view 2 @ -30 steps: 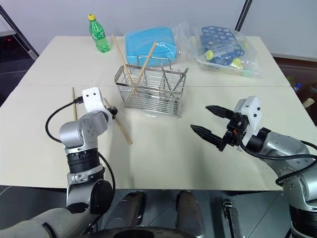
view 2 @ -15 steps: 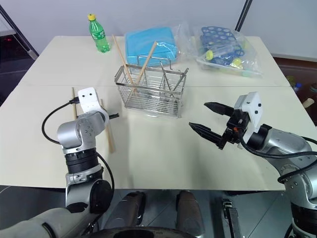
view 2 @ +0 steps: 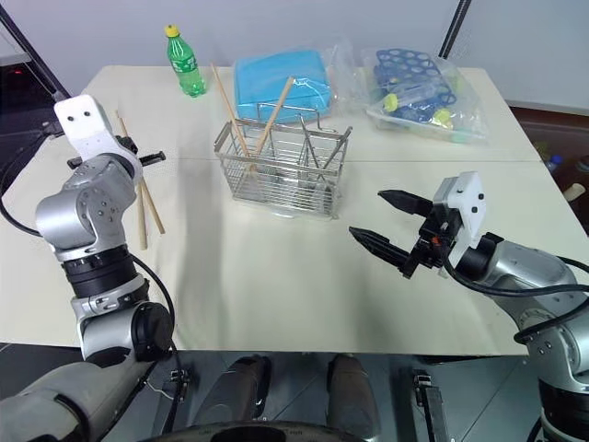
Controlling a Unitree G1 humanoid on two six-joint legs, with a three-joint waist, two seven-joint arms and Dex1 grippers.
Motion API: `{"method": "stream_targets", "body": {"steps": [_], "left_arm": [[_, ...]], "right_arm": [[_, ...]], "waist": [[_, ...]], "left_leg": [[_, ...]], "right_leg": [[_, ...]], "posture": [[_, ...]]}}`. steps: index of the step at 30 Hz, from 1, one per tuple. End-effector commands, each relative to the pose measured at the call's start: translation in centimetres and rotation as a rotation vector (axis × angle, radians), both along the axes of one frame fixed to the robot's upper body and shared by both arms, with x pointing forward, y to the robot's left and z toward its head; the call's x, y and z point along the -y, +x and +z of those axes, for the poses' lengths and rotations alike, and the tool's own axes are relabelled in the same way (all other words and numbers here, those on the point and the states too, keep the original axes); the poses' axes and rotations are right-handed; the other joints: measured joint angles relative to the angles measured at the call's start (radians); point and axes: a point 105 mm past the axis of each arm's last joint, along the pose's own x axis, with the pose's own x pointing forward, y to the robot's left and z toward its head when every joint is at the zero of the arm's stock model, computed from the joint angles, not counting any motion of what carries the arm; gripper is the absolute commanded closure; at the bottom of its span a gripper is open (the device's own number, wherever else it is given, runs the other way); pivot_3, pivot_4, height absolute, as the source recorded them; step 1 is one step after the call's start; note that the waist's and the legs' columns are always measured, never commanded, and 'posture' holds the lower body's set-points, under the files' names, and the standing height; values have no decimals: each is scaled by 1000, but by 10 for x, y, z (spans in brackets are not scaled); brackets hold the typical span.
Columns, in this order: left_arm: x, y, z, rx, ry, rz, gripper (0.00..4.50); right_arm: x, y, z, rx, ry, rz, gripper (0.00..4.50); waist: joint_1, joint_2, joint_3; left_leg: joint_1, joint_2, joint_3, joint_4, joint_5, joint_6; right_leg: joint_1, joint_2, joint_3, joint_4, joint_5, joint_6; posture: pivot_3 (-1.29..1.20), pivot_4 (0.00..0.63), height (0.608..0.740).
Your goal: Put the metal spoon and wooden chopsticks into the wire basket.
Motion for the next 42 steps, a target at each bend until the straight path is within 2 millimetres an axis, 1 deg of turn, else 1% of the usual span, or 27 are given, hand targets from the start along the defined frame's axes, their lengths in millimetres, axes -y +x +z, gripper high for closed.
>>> {"method": "stream_targets", "body": {"steps": [1, 2, 3, 4, 6, 8, 9, 10, 11, 13, 15, 17, 19, 22, 25, 28, 30, 35, 42], "left_arm": [[15, -1, 75, 334, 96, -183, 4455], [16, -2, 86, 395, 100, -228, 4455], [16, -2, 92, 427, 99, -252, 4455], [15, -2, 102, 480, 92, -276, 4455], [19, -2, 123, 580, 91, -356, 4455], [29, -3, 139, 663, 99, -456, 4455], [33, -2, 142, 687, 100, -494, 4455], [42, -2, 146, 719, 100, -566, 4455], [49, -1, 147, 737, 101, -624, 4455], [62, 4, 143, 750, 104, -731, 4455], [70, 11, 139, 768, 75, -796, 4455], [76, 19, 137, 779, 86, -814, 4455], [84, 23, 141, 810, 73, -847, 4455], [95, 24, 153, 873, 58, -884, 4455], [106, 22, 163, 926, 76, -905, 4455], [120, 18, 167, 986, 25, -968, 4455], [123, 16, 166, 1026, -20, -986, 4455], [126, 18, 160, 1030, -98, -1016, 4455], [125, 22, 151, 998, -102, -1024, 4455]], "right_arm": [[-14, -8, 14, 67, 22, 53, 0], [-16, -9, 14, 70, 27, 59, 0], [-18, -9, 15, 71, 29, 61, 0], [-20, -9, 16, 77, 34, 61, 0], [-24, -9, 18, 90, 47, 57, 0], [-27, -8, 20, 105, 58, 51, 0], [-28, -8, 21, 111, 62, 47, 0], [-30, -7, 22, 120, 67, 44, 0], [-32, -7, 24, 128, 73, 40, 0], [-37, -7, 28, 146, 85, 38, 0], [-42, -6, 32, 164, 100, 36, 0], [-47, -7, 35, 176, 109, 35, 0], [-50, -8, 36, 183, 118, 27, 0], [-51, -10, 35, 180, 127, 7, 0], [-53, -13, 33, 173, 128, -6, 0], [-53, -17, 30, 164, 132, -18, 0], [-53, -18, 29, 160, 133, -26, 0], [-50, -19, 27, 159, 135, -55, 0], [-51, -17, 27, 165, 143, -70, 0]], "waist": [[-2, 0, 0], [-2, 0, 0], [-2, 0, 0], [-2, 0, 0], [-1, 0, 0], [-1, 0, 0], [-1, 0, 0], [-1, 0, 0], [-1, 0, 0], [-1, 0, 0], [-2, 0, 0], [-5, 0, 0], [-5, 0, 0], [-5, -1, 0], [-6, -1, 0], [-8, 0, 0], [-8, 0, 0], [-27, -1, 0], [-24, 0, 0]], "left_leg": [[0, 0, 0, 0, 0, 0], [0, 0, 0, 0, 0, 0], [0, 0, 0, 0, 0, 0], [0, 0, 0, 0, 0, 0], [0, 0, 0, 0, 0, 0], [0, 0, 0, 0, 0, 0], [0, 0, 0, 0, 0, 0], [0, 0, 0, 0, 0, 0], [0, 0, 0, 0, 0, 0], [0, 0, 0, 0, 0, 0], [0, 0, 0, 0, 0, 0], [0, 0, 0, 0, 0, 0], [0, 0, 0, 0, 0, 0], [-1, 0, 0, 0, 0, 1], [-1, 0, 0, 0, -1, 2], [-1, 0, 0, 0, -1, 2], [-1, 0, 0, 0, -1, 2], [0, 0, 0, 0, -1, 2], [0, 0, 0, 0, -1, 3]], "right_leg": [[-1, 0, 0, 0, 0, 0], [-1, 0, 0, 0, 0, 0], [-1, 0, 0, 0, 0, 0], [-1, 0, 0, 0, 0, 0], [-1, 0, 0, 0, 0, 0], [0, 0, 0, 0, 0, 0], [-1, 0, 0, 0, 0, 0], [0, 0, 0, 0, 0, 0], [0, 0, 0, 0, 0, 0], [0, 0, 0, 0, 0, 0], [-1, 0, 0, 0, 0, 0], [0, 0, 0, 0, 0, 0], [-1, 0, 0, 0, 0, 0], [-1, 0, 0, 0, 0, 0], [-1, 0, 0, 0, 0, 0], [-1, 0, 0, 0, 0, 0], [-1, 0, 0, 0, 0, 0], [-1, 0, 0, 1, 0, 0], [-1, 0, 0, 1, 0, 0]], "posture": [[0, 150, 740], [0, 150, 740], [0, 150, 740], [0, 150, 740], [0, 150, 740], [0, 150, 740], [0, 150, 740], [0, 150, 740], [0, 150, 740], [0, 150, 740], [0, 150, 740], [0, 150, 740], [0, 150, 740], [0, 150, 740], [0, 150, 740], [0, 150, 740], [0, 150, 740], [0, 150, 740], [0, 150, 740]]}}
